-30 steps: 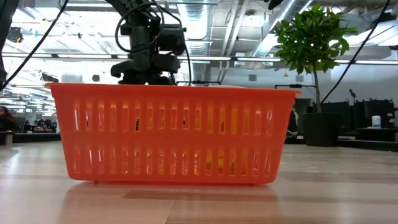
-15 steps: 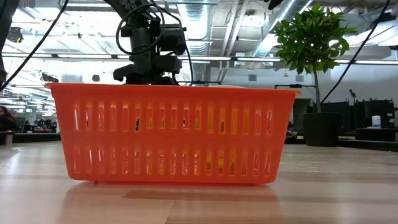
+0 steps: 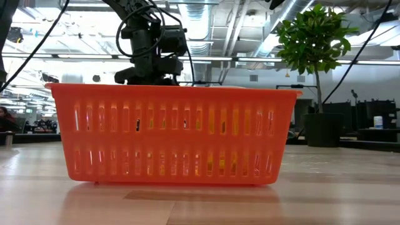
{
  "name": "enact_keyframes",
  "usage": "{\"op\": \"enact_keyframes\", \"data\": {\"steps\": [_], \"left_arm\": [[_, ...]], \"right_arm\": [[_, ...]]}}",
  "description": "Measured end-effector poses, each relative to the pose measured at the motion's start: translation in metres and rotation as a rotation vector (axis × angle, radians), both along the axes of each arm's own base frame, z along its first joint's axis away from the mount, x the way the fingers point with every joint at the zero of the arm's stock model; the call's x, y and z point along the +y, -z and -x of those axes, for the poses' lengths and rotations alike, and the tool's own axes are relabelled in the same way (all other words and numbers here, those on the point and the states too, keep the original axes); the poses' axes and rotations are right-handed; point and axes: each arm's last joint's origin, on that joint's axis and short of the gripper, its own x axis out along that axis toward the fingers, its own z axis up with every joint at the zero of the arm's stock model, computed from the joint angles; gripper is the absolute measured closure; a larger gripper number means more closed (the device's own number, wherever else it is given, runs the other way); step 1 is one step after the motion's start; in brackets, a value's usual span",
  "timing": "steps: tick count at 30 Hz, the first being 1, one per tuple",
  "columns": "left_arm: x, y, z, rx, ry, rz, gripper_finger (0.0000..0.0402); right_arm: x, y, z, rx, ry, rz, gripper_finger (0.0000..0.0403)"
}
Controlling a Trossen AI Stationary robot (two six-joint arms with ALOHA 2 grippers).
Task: Pick and place pill bottles into a basket
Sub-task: Put the orange pill bottle into the orange bin
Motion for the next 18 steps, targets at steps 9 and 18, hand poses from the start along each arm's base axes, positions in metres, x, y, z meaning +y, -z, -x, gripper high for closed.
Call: {"op": "enact_keyframes", "data": {"steps": [9, 18], "left_arm": [[0.001, 0.013, -0.004, 0.032, 0.004, 0.028, 0.0074], [0.002, 0.014, -0.005, 0.031, 0.002, 0.027, 0.0074]], "right_arm": [[0.0, 0.0, 0.0, 0.0, 0.0, 0.0, 0.0163], [0.0, 0.0, 0.0, 0.0, 0.0, 0.0, 0.0163]]}}
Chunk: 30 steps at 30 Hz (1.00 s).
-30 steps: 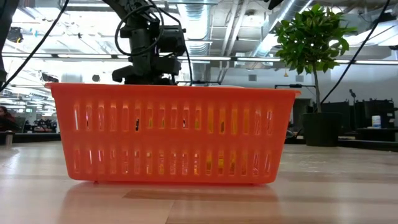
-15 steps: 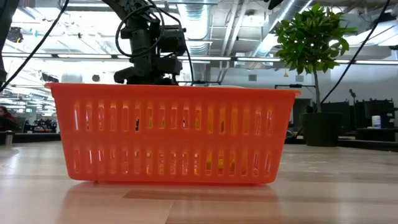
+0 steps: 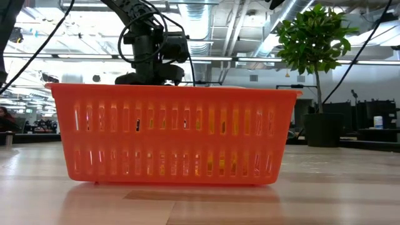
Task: Pick and place pill bottles into a basket
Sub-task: Put the orange pill bottle into the orange bin
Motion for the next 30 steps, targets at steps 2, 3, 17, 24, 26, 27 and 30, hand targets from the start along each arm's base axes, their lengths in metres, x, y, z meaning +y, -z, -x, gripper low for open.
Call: {"op": "enact_keyframes", "data": {"steps": [2, 3, 17, 24, 26, 27, 30], "left_arm": [[0.001, 0.001, 0.0, 0.003, -0.001, 0.006, 0.0074], [0.001, 0.001, 0.0, 0.002, -0.001, 0.008, 0.0074], [0.0, 0.006, 0.0, -0.015, -0.017, 0.016, 0.0074], [0.003, 0.008, 0.001, -0.012, -0.026, 0.021, 0.0074], [0.004, 0.011, 0.0, -0.001, -0.029, 0.035, 0.0074], [0.004, 0.013, 0.0, 0.003, -0.03, 0.046, 0.0074], [0.003, 0.013, -0.002, -0.012, -0.026, 0.043, 0.0074]], "right_arm": [[0.0, 0.0, 0.0, 0.0, 0.0, 0.0, 0.0163], [0.0, 0.0, 0.0, 0.0, 0.0, 0.0, 0.0163], [0.0, 0.0, 0.0, 0.0, -0.001, 0.0, 0.0163], [0.0, 0.0, 0.0, 0.0, -0.001, 0.001, 0.0163], [0.0, 0.0, 0.0, 0.0, -0.001, 0.0, 0.0163], [0.0, 0.0, 0.0, 0.0, -0.001, 0.0, 0.0163], [0.0, 0.0, 0.0, 0.0, -0.001, 0.001, 0.0163]]}}
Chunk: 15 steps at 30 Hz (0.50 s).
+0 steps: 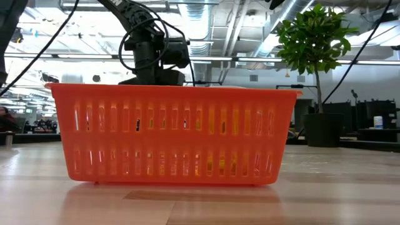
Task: Pick and place pill bottles into a basket
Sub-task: Put the orange pill bottle into the orange bin
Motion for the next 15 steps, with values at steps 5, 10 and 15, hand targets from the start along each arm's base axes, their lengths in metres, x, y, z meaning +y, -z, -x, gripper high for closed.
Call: {"op": "enact_keyframes", "data": {"steps": [5, 10, 15], "left_arm": [[0.001, 0.002, -0.001, -0.004, -0.001, 0.0, 0.0074], [0.002, 0.006, -0.002, 0.003, -0.004, 0.015, 0.0074], [0.003, 0.011, -0.002, 0.02, -0.013, 0.039, 0.0074]], "right_arm": [[0.0, 0.0, 0.0, 0.0, 0.0, 0.0, 0.0163], [0.0, 0.0, 0.0, 0.0, -0.001, 0.0, 0.0163], [0.0, 0.0, 0.0, 0.0, -0.001, 0.0, 0.0163]]}}
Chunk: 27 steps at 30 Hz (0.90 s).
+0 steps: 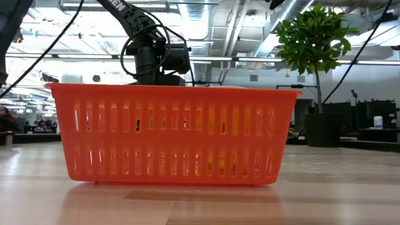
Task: Pick and place pill bottles into a basket
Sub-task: Put the orange pill bottle into the orange bin
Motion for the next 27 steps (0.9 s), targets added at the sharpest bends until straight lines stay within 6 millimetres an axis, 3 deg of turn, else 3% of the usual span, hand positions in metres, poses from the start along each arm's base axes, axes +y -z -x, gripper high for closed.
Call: {"op": "enact_keyframes", "data": {"steps": [27], "left_arm": [[0.0066, -0.0024, 0.0032, 0.005, -0.025, 0.033, 0.0195]], "right_arm": [[-0.0002, 0.0, 0.0001, 0.0, 0.0, 0.0, 0.0163]]}}
